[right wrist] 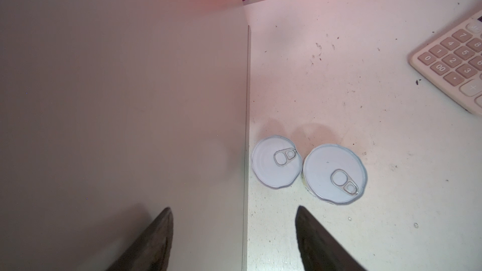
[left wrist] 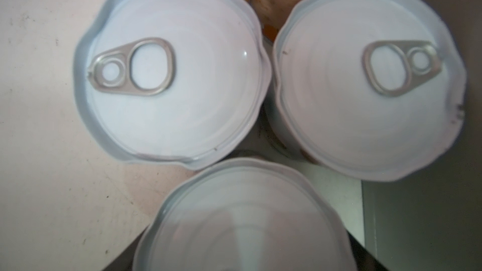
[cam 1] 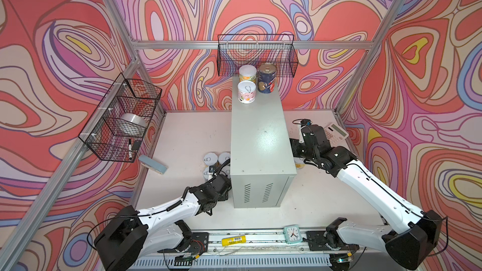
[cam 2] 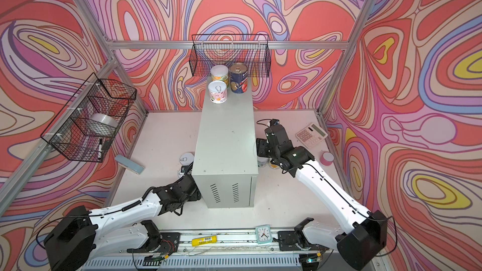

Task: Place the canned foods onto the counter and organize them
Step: 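Close the left gripper on the white-lidded can nearest the robot and lift it, then carry the held can over the cabinet with the left gripper while the right arm rises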

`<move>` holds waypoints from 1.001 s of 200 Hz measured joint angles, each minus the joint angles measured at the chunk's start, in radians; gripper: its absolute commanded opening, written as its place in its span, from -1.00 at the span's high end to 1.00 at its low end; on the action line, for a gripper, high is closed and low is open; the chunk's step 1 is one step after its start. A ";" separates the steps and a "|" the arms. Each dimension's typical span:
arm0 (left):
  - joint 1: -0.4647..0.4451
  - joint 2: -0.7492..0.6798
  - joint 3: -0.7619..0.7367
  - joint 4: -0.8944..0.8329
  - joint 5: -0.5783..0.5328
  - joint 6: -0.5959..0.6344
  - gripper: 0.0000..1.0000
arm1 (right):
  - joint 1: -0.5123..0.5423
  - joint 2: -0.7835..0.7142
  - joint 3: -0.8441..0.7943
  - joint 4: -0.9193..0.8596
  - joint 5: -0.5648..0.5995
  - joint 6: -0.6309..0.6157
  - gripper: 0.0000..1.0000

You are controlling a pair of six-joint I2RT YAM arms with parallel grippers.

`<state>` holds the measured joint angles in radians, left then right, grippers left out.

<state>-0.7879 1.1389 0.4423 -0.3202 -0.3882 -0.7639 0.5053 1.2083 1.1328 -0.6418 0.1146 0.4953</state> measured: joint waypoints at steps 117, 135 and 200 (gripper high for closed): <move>0.006 -0.027 0.130 -0.282 0.027 -0.012 1.00 | 0.000 0.000 -0.007 0.003 0.005 -0.006 -0.51; 0.002 -0.076 0.207 -0.378 0.049 -0.016 1.00 | 0.000 -0.003 -0.007 0.002 0.008 -0.007 -0.51; -0.006 -0.164 0.579 -0.690 0.020 0.002 1.00 | -0.035 -0.045 -0.005 -0.003 -0.016 -0.012 -0.51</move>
<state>-0.7940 0.9745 1.0214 -1.0107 -0.3683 -0.7620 0.4702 1.1629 1.1278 -0.6449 0.0990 0.4831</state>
